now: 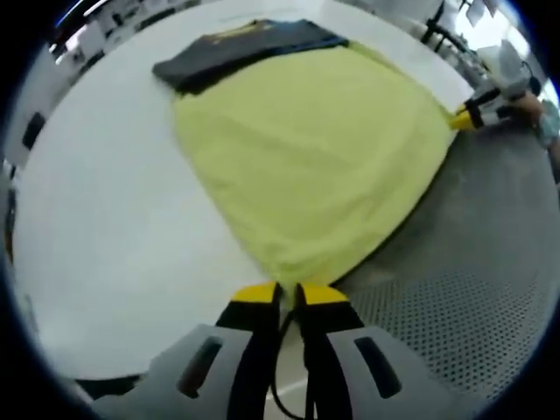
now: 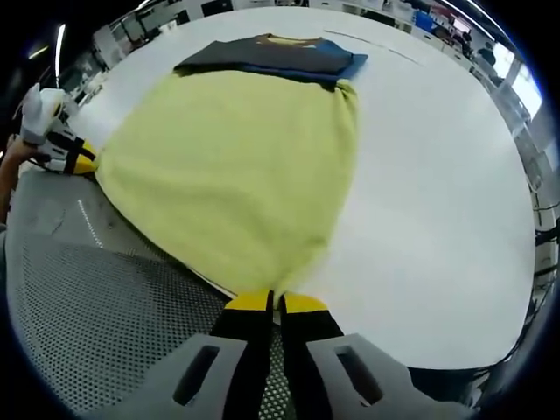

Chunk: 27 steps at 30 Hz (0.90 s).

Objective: Fold the garment on the visible template until the final outline fits inside the template.

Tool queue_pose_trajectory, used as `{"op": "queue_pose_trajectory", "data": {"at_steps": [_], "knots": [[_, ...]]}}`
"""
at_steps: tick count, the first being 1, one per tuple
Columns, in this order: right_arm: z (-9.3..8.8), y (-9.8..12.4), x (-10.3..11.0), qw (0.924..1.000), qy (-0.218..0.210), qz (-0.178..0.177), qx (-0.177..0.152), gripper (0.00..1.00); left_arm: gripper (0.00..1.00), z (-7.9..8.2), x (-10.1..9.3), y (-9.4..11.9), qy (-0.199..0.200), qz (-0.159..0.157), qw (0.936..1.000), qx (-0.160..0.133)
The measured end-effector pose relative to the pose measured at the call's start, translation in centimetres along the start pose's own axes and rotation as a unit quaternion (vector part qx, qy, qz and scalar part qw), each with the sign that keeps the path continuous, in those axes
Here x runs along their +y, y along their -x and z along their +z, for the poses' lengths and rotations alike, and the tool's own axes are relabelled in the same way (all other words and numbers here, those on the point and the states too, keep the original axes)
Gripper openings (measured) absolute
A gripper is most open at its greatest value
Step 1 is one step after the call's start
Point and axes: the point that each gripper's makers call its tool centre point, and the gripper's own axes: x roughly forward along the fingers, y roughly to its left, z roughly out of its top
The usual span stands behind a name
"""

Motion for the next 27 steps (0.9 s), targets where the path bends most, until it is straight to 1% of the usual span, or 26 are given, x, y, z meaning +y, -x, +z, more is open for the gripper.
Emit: {"op": "queue_pose_trajectory", "data": {"at_steps": [3,4,5,6,8,11,19,24,27], "knots": [[0.03,0.05,0.06,1.0,0.004,0.0,-0.001,0.03,0.04,-0.05,-0.12,0.01,-0.001,-0.003,1.0,-0.004],[0.04,0.06,0.08,1.0,0.005,0.001,-0.001,0.03,0.02,-0.04,-0.35,-0.03,0.002,-0.009,0.9999,-0.006],[0.04,0.07,0.1,1.0,0.005,0.0,-0.001,0.03,0.0,-0.07,-0.79,-0.07,0.003,-0.022,0.9997,-0.009],[0.03,0.09,0.11,1.0,0.005,0.0,-0.001,0.03,0.0,-0.07,-0.51,0.0,0.001,-0.013,0.9999,-0.011],[0.02,0.11,0.14,1.0,0.008,-0.001,-0.001,0.03,0.0,-0.13,-0.51,0.04,0.0,-0.015,0.9998,-0.016],[0.01,0.13,0.2,1.0,0.009,-0.003,-0.001,0.03,0.0,-0.17,-0.4,0.09,0.012,-0.016,0.9995,-0.025],[0.06,0.13,0.12,0.9998,0.017,-0.006,-0.002,0.03,0.0,-0.21,-0.28,0.12,0.027,-0.018,0.9983,-0.049],[0.1,0.17,0.17,0.9997,0.022,-0.012,-0.002,0.03,0.0,-0.05,-0.25,0.11,0.015,-0.01,0.9984,-0.054],[0.11,0.18,0.1,0.9997,0.019,-0.014,-0.002,0.03,0.0,-0.02,-0.1,0.09,0.02,-0.012,0.9981,-0.057]]}}
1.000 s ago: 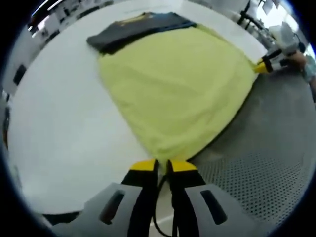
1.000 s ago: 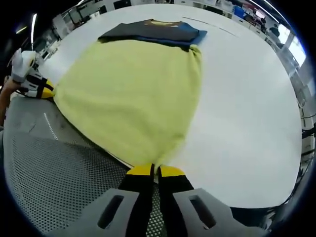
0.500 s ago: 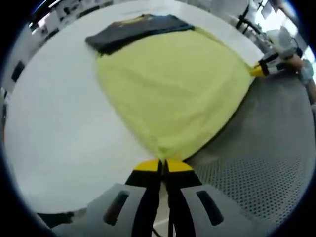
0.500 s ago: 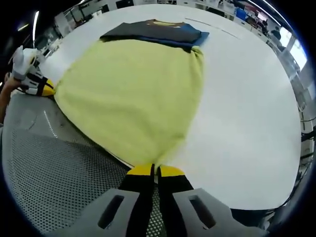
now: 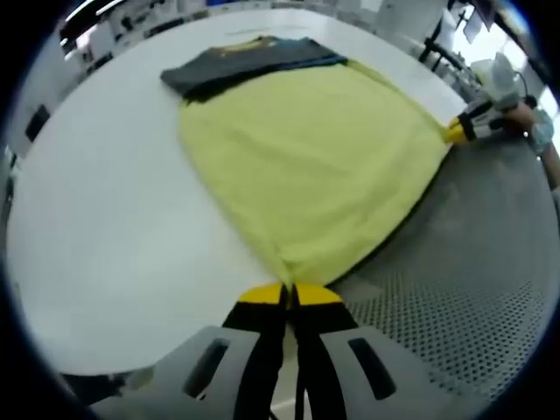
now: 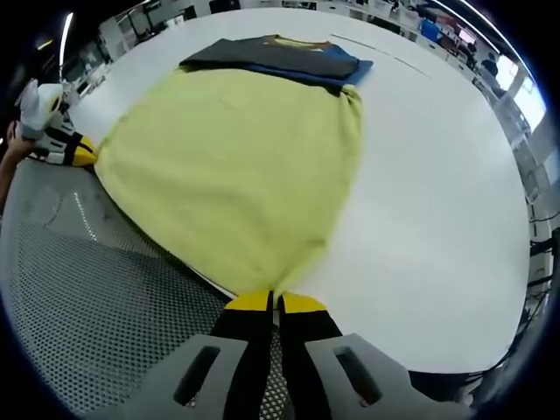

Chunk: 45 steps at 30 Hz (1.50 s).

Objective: Fold the garment on the visible template until the final outline fits inside the template.

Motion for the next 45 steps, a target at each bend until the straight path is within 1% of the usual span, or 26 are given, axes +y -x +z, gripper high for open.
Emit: {"op": "queue_pose_trajectory", "data": {"at_steps": [2,5,10,15,19,26,30,34,37,40,42,45], "knots": [[0.0,0.0,0.0,1.0,0.006,-0.002,0.0,0.03,0.0,0.0,0.1,0.0,0.008,0.003,1.0,-0.006],[0.1,0.4,0.1,0.9997,0.023,-0.008,-0.004,0.03,0.0,0.0,0.2,0.1,0.01,0.006,0.9999,-0.006],[0.4,1.1,0.1,0.9997,0.021,-0.01,-0.012,0.03,0.0,0.1,0.1,0.3,0.011,0.009,0.9999,-0.009],[0.7,1.9,0.0,0.9994,0.023,-0.013,-0.025,0.03,0.0,0.7,0.1,1.2,0.017,0.003,0.9994,-0.03],[1.2,2.9,0.1,0.9987,0.024,-0.015,-0.041,0.03,0.0,1.5,0.0,2.3,0.024,-0.001,0.9984,-0.051],[1.9,4.2,-0.1,0.9971,0.017,-0.02,-0.072,0.02,0.0,2.7,0.1,4.0,0.022,0.005,0.9966,-0.08],[2.1,4.6,-0.1,0.9964,0.019,-0.026,-0.078,0.02,0.0,2.9,0.0,4.4,0.016,0.007,0.9964,-0.083],[2.5,5.1,0.0,0.9952,0.019,-0.028,-0.092,0.02,0.0,3.3,-0.1,4.8,0.014,0.008,0.9953,-0.095],[2.7,5.6,0.0,0.9941,0.019,-0.031,-0.103,0.02,0.0,3.4,-0.2,5.1,0.01,0.012,0.9953,-0.096],[3.0,6.1,0.1,0.9927,0.015,-0.026,-0.116,0.02,0.0,3.7,-0.1,5.6,0.007,0.015,0.9946,-0.102],[3.3,6.5,0.1,0.9914,0.012,-0.027,-0.128,0.02,0.0,3.9,-0.3,6.1,0.009,0.008,0.9943,-0.106],[3.6,7.1,0.1,0.9899,0.007,-0.027,-0.139,0.02,0.0,4.3,-0.3,6.7,0.01,0.007,0.9933,-0.115]]}}
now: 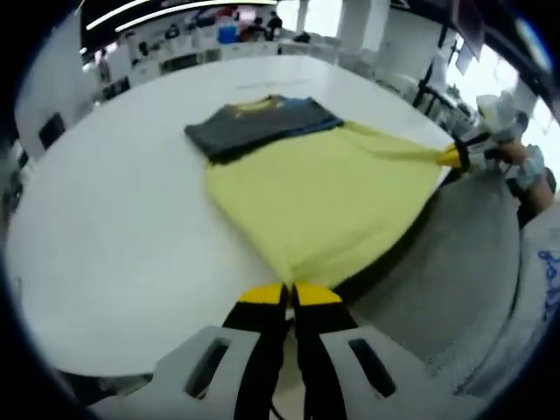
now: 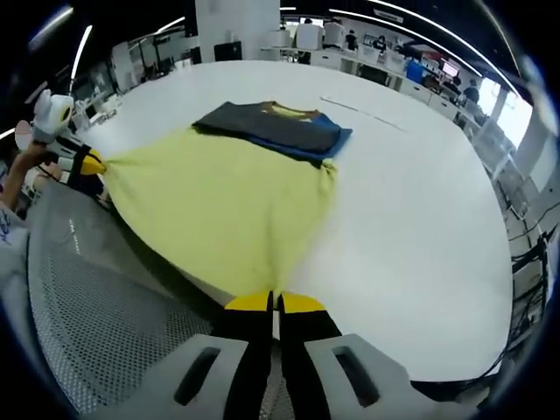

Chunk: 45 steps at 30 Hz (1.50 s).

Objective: Fold the garment on the visible template until the final outline fits inside the template.

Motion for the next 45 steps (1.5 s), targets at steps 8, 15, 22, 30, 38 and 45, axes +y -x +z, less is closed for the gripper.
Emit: {"op": "queue_pose_trajectory", "data": {"at_steps": [8,15,22,30,38,45], "knots": [[1.4,1.2,0.0,0.9993,0.006,-0.009,-0.036,0.02,0.0,1.3,0.5,1.1,-0.007,0.013,0.9996,-0.026],[2.6,2.4,0.4,0.9973,-0.006,-0.001,-0.073,0.02,0.0,2.9,0.7,2.4,-0.023,0.024,0.9979,-0.056],[4.7,4.3,0.5,0.991,-0.022,0.0,-0.132,0.02,0.0,4.0,0.7,3.7,-0.031,0.028,0.9962,-0.076],[6.7,6.5,-0.4,0.9855,-0.017,-0.023,-0.167,0.02,0.0,6.2,0.9,6.3,-0.059,0.047,0.9911,-0.11],[8.5,8.3,-1.1,0.9758,-0.009,-0.038,-0.215,0.02,0.0,8.5,0.6,8.6,-0.079,0.064,0.9826,-0.155],[9.9,10.0,-1.0,0.9648,0.005,-0.057,-0.257,0.02,0.0,9.5,0.6,10.1,-0.071,0.065,0.9778,-0.186]]}}
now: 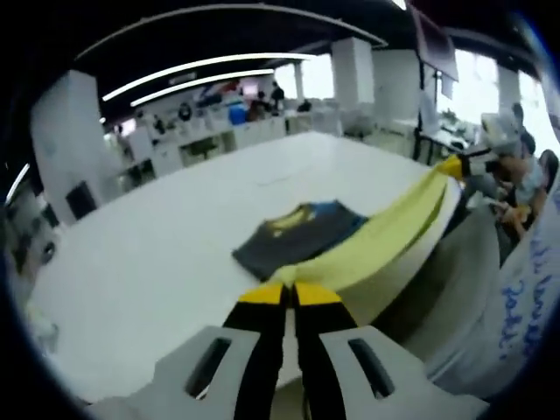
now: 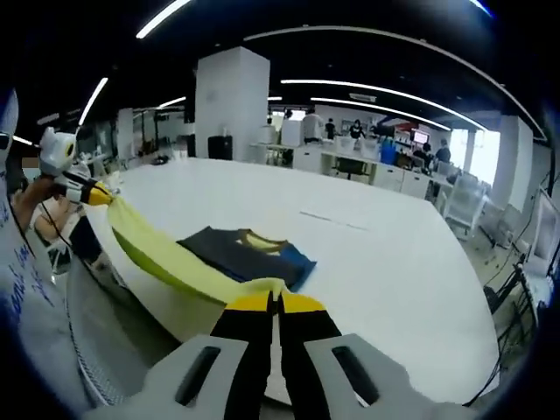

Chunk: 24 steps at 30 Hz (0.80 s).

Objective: Fold the garment on the visible template until the final outline fits inside the template.

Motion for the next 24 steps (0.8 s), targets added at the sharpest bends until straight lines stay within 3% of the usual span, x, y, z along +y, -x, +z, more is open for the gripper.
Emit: {"op": "queue_pose_trajectory", "data": {"at_steps": [5,9,18,24], "knots": [[2.0,0.8,-0.1,0.999,0.001,-0.009,-0.044,0.02,0.0,1.2,-0.1,0.7,0.004,0.007,0.9995,-0.03],[3.0,1.4,-0.2,0.998,0.001,-0.014,-0.061,0.02,0.0,2.1,0.0,1.3,0.021,-0.002,0.9984,-0.053],[5.4,2.7,0.0,0.9944,0.006,-0.022,-0.103,0.02,0.0,4.4,0.2,3.1,0.007,0.015,0.9956,-0.092],[6.5,3.6,-0.1,0.9923,0.016,-0.031,-0.119,0.02,0.0,5.4,-0.2,3.8,0.005,0.011,0.994,-0.109]]}}
